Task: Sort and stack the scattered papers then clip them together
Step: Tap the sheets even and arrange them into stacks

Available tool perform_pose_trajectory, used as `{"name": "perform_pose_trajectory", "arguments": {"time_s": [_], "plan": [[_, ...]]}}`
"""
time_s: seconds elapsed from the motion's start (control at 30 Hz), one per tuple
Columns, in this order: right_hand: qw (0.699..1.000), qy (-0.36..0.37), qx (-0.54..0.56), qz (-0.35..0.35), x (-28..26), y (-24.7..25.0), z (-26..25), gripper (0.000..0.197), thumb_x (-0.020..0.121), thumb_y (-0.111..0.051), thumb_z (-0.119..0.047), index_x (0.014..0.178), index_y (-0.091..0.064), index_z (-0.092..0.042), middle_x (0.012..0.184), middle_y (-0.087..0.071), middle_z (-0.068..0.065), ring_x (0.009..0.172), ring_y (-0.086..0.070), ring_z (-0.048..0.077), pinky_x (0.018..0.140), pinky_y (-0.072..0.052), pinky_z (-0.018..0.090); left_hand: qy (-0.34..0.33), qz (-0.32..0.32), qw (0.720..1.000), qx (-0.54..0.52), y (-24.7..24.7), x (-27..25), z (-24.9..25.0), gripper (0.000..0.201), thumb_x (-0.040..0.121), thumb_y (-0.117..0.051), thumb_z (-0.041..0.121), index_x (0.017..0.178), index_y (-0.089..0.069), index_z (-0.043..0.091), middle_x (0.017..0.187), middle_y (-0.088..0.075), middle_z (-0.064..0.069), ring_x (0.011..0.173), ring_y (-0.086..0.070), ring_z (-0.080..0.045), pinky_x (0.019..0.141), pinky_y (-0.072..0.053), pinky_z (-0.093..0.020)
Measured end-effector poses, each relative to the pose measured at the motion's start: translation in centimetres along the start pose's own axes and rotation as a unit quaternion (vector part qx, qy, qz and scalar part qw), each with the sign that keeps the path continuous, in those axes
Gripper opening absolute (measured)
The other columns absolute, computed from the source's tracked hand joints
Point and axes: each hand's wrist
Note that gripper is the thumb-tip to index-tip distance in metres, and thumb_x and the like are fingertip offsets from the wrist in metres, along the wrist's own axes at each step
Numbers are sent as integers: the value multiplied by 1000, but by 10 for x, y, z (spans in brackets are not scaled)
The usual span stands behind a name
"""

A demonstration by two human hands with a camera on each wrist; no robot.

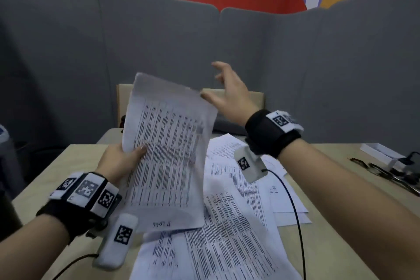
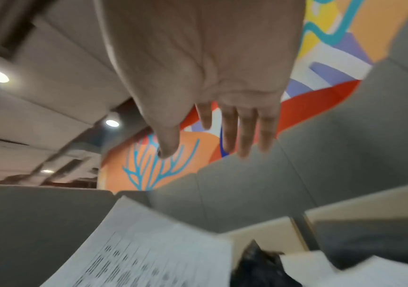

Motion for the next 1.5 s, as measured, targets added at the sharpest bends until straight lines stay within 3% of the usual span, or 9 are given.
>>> {"name": "perform_pose_trajectory", "arguments": {"time_s": [0.23, 0.37, 0.43, 0.57, 0.7, 0.93, 1.07, 1.23, 1.5], "plan": [[895, -261, -73, -355, -79, -40, 78, 61, 85, -64, -52, 128, -53, -10, 104, -68, 8, 82, -66, 19, 59, -50, 25, 225, -9, 970, 90, 20, 8, -96, 33, 82, -73, 21, 83, -62, -10, 81, -67, -23, 74, -65, -36, 70, -49, -38], [807, -309, -182, -469, -117, -55, 93, 58, 83, -55, -67, 80, -55, -10, 76, -58, 3, 65, -54, 14, 64, -45, 27, 232, -23, 947, 219, 23, 7, -114, 40, 83, -70, 33, 77, -60, -6, 67, -59, -15, 68, -62, -32, 54, -40, -27], [776, -317, -233, -493, -130, -64, 95, 69, 75, -59, -72, 90, -52, -5, 89, -61, 7, 77, -58, 16, 78, -47, 28, 223, -53, 936, 267, 23, 13, -117, 41, 82, -69, 37, 74, -63, -3, 63, -61, -15, 66, -64, -31, 54, -43, -26], [794, -336, -212, -461, -144, -85, 97, 120, 64, -78, -62, 146, -18, 1, 140, -47, 18, 122, -53, 32, 94, -51, 37, 205, -139, 898, 364, 16, 19, -103, 42, 83, -68, 39, 60, -57, 7, 60, -60, -6, 56, -55, -19, 53, -40, -22], [814, -355, -165, -428, -145, -91, 96, 111, 69, -82, -45, 143, -17, 6, 134, -54, 17, 116, -58, 30, 88, -52, 34, 164, -153, 851, 475, 8, 17, -89, 47, 87, -59, 49, 60, -45, 12, 58, -50, 1, 50, -45, -9, 47, -33, -18], [863, -368, -106, -329, -141, -87, 118, 48, 77, -78, -31, 108, -58, -1, 99, -61, 10, 88, -60, 25, 59, -45, 26, 130, -190, 786, 574, 15, 15, -87, 52, 89, -51, 56, 58, -44, 14, 58, -47, 6, 48, -43, -6, 47, -33, -15], [876, -427, -24, -223, -136, -78, 134, 28, 82, -73, -27, 91, -60, -4, 87, -55, 7, 82, -60, 24, 74, -48, 32, 135, -187, 792, 565, 27, 17, -94, 52, 87, -55, 55, 59, -37, 14, 57, -42, 4, 48, -38, -8, 46, -27, -18], [835, -410, -143, -339, -135, -99, 142, 94, 62, -77, -59, 134, -43, -10, 136, -48, 13, 125, -46, 31, 104, -42, 40, 111, -167, 780, 593, 39, 15, -97, 50, 89, -54, 52, 61, -36, 14, 60, -41, 3, 50, -40, -7, 44, -26, -18], [868, -338, -64, -358, -116, -134, 136, 96, 49, -92, -32, 129, -43, -10, 122, -57, 6, 118, -53, 30, 96, -48, 40, 110, -133, 777, 605, 47, 4, -102, 52, 86, -53, 58, 79, -52, 7, 65, -50, 2, 61, -52, -13, 55, -40, -21]]}}
Point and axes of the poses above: each hand's wrist, its own x-axis towards the middle knuckle, its own y-axis out of the back of the hand, z = x × y
